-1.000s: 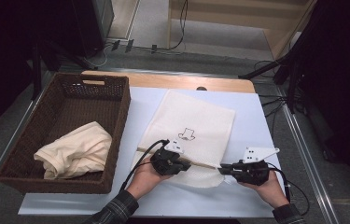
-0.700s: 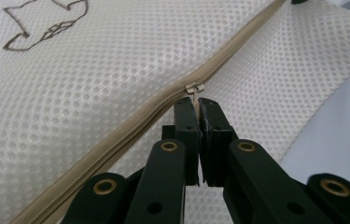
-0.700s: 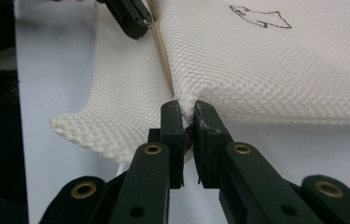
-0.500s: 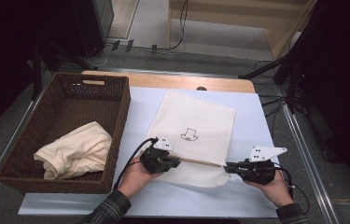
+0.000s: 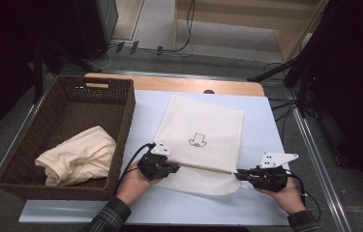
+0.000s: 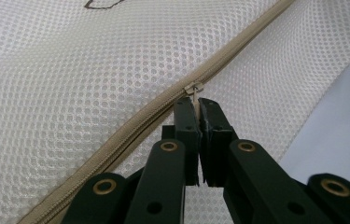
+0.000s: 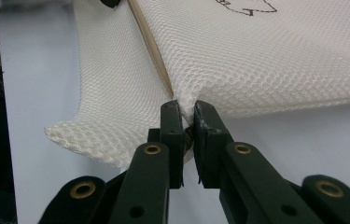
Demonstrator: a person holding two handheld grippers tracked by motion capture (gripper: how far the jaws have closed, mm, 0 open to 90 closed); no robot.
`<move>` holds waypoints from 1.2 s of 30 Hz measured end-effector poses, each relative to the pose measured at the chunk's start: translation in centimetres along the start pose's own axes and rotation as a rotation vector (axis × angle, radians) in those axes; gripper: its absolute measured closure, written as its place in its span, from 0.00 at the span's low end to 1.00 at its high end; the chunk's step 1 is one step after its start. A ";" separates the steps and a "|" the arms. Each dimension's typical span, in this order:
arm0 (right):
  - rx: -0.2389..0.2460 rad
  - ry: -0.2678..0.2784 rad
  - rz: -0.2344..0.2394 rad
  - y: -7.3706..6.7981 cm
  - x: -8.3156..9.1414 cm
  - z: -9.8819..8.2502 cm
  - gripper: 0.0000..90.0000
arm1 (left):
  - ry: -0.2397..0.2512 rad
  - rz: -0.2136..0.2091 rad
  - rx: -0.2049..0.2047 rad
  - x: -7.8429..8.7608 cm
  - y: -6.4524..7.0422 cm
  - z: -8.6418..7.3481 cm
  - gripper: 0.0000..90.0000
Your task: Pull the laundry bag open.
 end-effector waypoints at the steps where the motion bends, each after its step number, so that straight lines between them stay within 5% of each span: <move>1: -0.002 0.001 0.001 0.0 0.0 0.0 0.94 | 0.002 0.004 0.001 0.0 0.0 0.0 0.98; 20: -0.024 -0.008 -0.080 2.0 1.2 -1.0 0.93 | -0.003 0.118 0.056 0.9 -1.2 -0.5 0.98; 36: -0.098 -0.016 -0.161 5.0 2.5 -2.9 0.93 | 0.011 0.175 0.116 1.3 -2.3 -0.5 0.98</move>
Point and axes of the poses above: each handheld gripper's, and its own axes: x roughly backward along the jaws, z roughly out of its top, y roughly to its right, the point moved 6 cm from there along -x, roughly forward along the jaws, and after that the axes turned 12 degrees about -z, right-handed, at the moved point
